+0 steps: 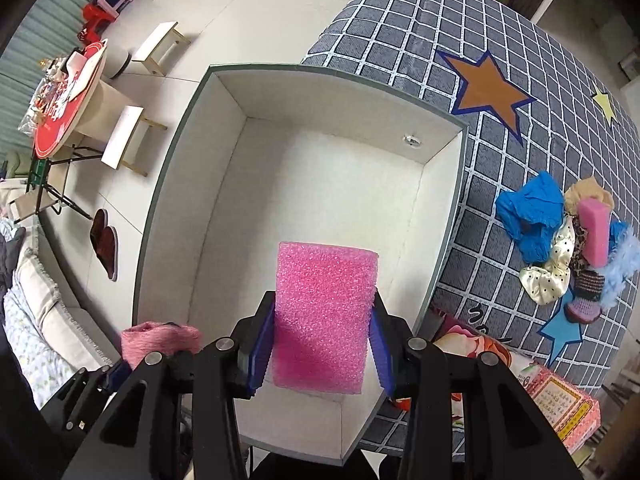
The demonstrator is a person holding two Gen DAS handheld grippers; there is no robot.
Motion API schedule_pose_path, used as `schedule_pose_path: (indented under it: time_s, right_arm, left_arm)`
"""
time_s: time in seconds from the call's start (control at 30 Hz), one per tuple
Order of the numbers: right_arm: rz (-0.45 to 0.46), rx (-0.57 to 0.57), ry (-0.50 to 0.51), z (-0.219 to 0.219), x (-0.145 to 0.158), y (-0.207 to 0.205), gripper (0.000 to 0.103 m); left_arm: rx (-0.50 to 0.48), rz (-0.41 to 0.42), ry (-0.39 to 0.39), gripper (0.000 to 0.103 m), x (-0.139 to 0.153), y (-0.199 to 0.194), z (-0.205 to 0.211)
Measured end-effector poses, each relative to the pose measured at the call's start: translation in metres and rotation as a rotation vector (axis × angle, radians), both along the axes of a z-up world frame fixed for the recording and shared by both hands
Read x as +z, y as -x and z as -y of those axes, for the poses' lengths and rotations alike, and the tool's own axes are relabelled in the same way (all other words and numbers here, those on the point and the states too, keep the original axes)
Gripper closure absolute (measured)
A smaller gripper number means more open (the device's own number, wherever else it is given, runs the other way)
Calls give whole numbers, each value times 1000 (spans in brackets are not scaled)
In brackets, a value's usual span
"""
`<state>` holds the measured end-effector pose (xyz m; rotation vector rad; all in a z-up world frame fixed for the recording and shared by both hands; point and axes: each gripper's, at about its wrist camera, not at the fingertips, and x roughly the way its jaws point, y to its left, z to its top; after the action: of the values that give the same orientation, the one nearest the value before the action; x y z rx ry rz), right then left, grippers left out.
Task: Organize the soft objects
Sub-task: 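Carry hat and sponge into the white box and open both grippers, then grasp the blue plastic bag with left gripper while right grasps light blue fluffy toy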
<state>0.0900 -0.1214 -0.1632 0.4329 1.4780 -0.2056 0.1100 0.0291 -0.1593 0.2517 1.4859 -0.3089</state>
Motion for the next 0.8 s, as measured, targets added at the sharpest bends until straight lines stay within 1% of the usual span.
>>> schedule_pose_path:
  time_s: [0.03, 0.07, 0.13, 0.2, 0.33, 0.43, 0.63, 0.73, 0.8]
  right_arm:
    - [3, 3, -10, -1, 0, 0, 51]
    - [6, 7, -17, -1, 1, 0, 31]
    - [31, 3, -11, -2, 6, 3, 9]
    - [84, -10, 0, -3, 16, 6, 9]
    - [115, 5, 17, -6, 25, 7, 9]
    - [120, -3, 10, -4, 26, 12, 9]
    - [123, -63, -7, 9, 29, 24, 9]
    - [135, -93, -7, 17, 36, 32, 9]
    - [139, -119, -24, 24, 41, 39, 9]
  left_arm:
    - [-1, 5, 3, 18, 2, 1, 1]
    - [-4, 22, 9, 18, 6, 2, 2]
    - [-17, 60, 13, 18, 14, 5, 3]
    - [-43, 89, 3, 18, 20, 9, 8]
    - [-87, 89, -21, 18, 19, 16, 15]
    - [-96, 81, -16, 18, 19, 19, 17]
    - [-104, 82, -10, 18, 21, 24, 20]
    - [-113, 77, -20, 18, 20, 26, 23]
    - [-127, 88, -9, 18, 23, 27, 27]
